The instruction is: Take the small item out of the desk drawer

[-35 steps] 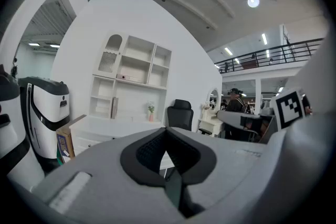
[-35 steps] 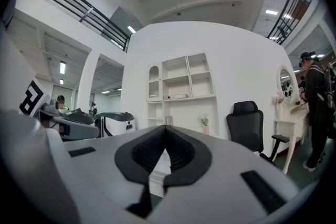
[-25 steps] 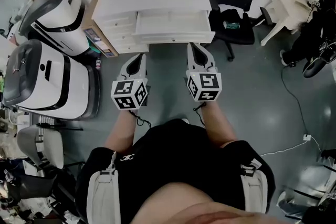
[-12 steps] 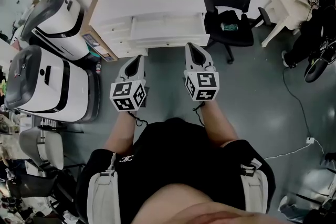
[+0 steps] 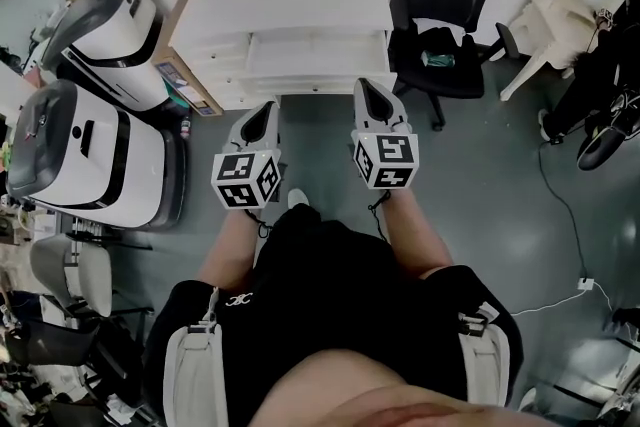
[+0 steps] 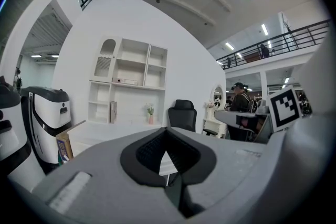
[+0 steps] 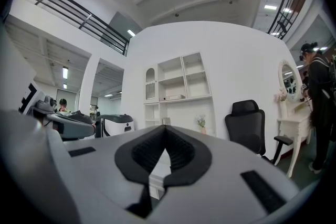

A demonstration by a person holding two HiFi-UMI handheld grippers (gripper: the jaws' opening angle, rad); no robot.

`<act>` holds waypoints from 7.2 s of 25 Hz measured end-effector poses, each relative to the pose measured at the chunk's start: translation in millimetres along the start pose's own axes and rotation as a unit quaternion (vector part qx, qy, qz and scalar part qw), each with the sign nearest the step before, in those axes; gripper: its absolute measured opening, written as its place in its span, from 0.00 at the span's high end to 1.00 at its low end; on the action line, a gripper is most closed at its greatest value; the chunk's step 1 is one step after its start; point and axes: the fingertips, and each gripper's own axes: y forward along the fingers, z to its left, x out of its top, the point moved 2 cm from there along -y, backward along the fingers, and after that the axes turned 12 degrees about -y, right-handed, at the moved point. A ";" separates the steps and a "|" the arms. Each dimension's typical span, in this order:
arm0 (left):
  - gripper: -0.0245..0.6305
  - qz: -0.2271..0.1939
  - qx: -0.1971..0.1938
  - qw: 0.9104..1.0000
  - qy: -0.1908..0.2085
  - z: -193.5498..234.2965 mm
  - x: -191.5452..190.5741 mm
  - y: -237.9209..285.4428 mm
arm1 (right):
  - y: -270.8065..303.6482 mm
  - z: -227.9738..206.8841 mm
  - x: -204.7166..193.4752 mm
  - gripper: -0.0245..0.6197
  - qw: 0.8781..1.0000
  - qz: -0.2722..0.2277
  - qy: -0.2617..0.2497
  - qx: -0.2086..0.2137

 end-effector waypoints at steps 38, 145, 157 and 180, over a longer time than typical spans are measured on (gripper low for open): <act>0.94 0.044 -0.052 0.996 -0.053 256.5 85.0 320.2 | 393.0 -10.2 -49.0 0.97 0.995 0.093 -0.019 -0.026; 0.94 0.166 0.137 0.971 -0.100 395.7 -20.8 387.3 | 572.0 3.3 -502.7 0.76 0.838 0.540 0.036 0.064; 0.94 0.143 0.092 0.980 -0.101 382.6 -5.7 386.0 | 534.5 58.2 -442.6 0.77 0.832 0.505 -0.045 0.225; 0.94 0.073 0.000 0.995 -0.074 324.9 71.8 392.1 | 515.1 20.1 -198.3 0.78 0.963 0.241 -0.054 0.109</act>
